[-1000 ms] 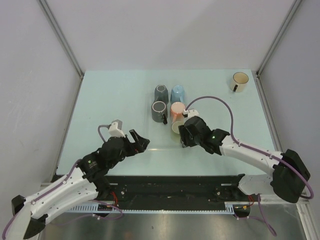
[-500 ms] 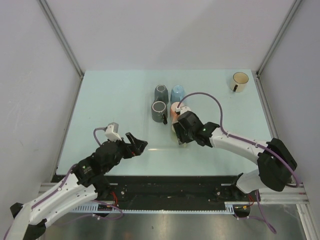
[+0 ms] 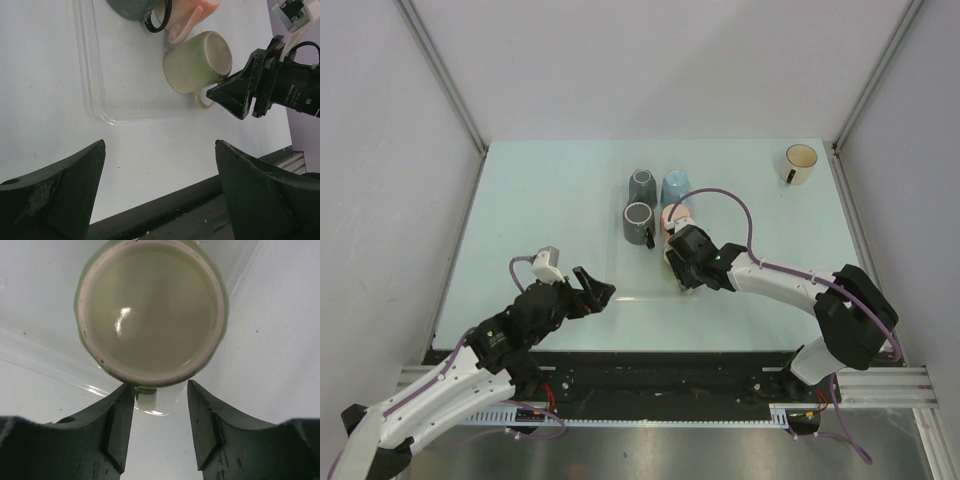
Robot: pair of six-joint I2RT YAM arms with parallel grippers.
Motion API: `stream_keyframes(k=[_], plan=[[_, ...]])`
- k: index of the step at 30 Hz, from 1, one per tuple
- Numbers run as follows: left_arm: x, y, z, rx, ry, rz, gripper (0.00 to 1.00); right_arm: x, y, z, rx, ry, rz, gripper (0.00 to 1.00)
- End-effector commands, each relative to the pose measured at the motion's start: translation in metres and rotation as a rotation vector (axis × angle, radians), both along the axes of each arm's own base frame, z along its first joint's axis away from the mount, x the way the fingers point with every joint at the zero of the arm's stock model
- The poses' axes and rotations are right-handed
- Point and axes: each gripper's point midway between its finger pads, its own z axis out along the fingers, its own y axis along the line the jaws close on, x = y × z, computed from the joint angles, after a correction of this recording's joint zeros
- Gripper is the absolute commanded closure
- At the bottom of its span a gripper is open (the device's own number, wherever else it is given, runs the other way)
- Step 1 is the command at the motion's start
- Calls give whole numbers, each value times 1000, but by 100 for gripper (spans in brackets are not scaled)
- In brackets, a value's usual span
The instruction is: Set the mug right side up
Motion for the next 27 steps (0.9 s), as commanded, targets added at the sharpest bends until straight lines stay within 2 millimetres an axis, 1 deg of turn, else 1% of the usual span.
stream_keyframes(k=[1,13,16,24,27], plan=[[0,0,-3,7,0,-8,5,14,14,12,12,-46,29,50],[-1,-3,-10,5,19,-16,5,18,22,10,4,-45,51,55],[-2,-3,-11,5,21,-20,5,17,23,7,-1,-39,54,58],[-4,-3,-12,-5,24,-21,6,13,21,5,-18,-27,51,69],[-4,-4,-14,-6,29,-24,6,12,21,4,-18,-22,47,78]])
